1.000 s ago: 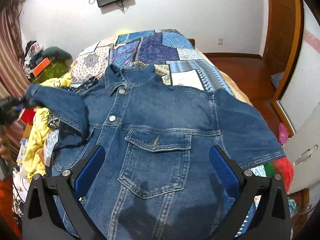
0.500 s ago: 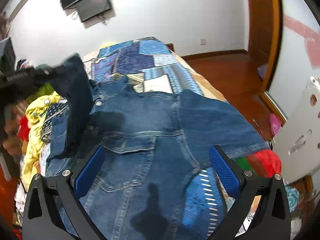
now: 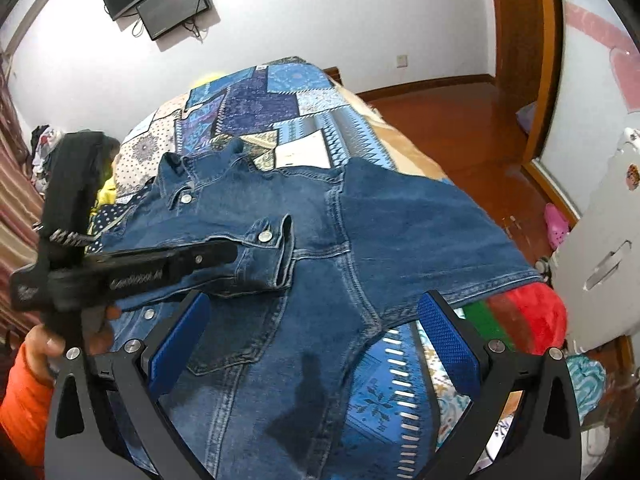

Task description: Fold large clothes

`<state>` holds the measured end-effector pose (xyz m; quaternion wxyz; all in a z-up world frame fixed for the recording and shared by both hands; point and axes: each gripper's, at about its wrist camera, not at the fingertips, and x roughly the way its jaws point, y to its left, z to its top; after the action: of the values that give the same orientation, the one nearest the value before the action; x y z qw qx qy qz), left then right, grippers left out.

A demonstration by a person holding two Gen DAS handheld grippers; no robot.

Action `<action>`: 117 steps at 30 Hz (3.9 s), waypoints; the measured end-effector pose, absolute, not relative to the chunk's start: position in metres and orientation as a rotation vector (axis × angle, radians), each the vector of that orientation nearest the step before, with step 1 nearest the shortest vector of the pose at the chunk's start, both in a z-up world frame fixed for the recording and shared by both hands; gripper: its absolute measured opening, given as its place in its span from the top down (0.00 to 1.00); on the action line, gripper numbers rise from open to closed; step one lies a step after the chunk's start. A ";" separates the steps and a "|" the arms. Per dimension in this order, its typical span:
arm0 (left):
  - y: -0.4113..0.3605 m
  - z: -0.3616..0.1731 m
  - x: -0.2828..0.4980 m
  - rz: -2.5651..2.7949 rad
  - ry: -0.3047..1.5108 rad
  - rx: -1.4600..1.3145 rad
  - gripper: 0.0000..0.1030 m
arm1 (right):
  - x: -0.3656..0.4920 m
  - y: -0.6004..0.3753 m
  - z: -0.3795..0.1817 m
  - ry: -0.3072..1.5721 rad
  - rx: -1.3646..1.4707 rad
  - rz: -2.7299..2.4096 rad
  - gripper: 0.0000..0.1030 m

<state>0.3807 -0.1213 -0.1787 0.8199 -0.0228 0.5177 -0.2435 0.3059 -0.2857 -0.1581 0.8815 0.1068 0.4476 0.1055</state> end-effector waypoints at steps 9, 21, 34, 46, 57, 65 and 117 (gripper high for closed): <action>-0.011 -0.137 0.345 -0.253 0.873 0.040 0.20 | 0.338 -0.241 -0.166 0.998 0.138 0.387 0.00; 0.133 -0.191 0.322 0.079 0.990 -0.004 0.20 | 0.417 -0.201 -0.233 1.240 0.086 0.410 0.00; 0.169 -0.231 0.316 0.150 1.054 -0.078 0.20 | 0.419 -0.183 -0.254 1.211 -0.018 0.429 0.52; 0.177 -0.241 0.319 0.173 1.084 -0.139 0.20 | 0.409 -0.196 -0.198 1.014 -0.101 0.470 0.74; 0.168 -0.263 0.326 0.164 1.122 -0.125 0.18 | 0.416 -0.193 -0.219 1.039 -0.198 0.392 0.74; 0.174 -0.269 0.323 0.174 1.123 -0.180 0.13 | 0.412 -0.191 -0.236 1.042 -0.273 0.344 0.55; 0.007 -0.211 0.344 -0.121 1.109 0.037 0.13 | 0.393 -0.439 -0.286 1.168 0.689 0.078 0.45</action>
<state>0.3442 0.0071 -0.2110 0.8482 0.0175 0.5263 -0.0573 0.3931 -0.4395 -0.2861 0.7781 0.3188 0.5400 0.0361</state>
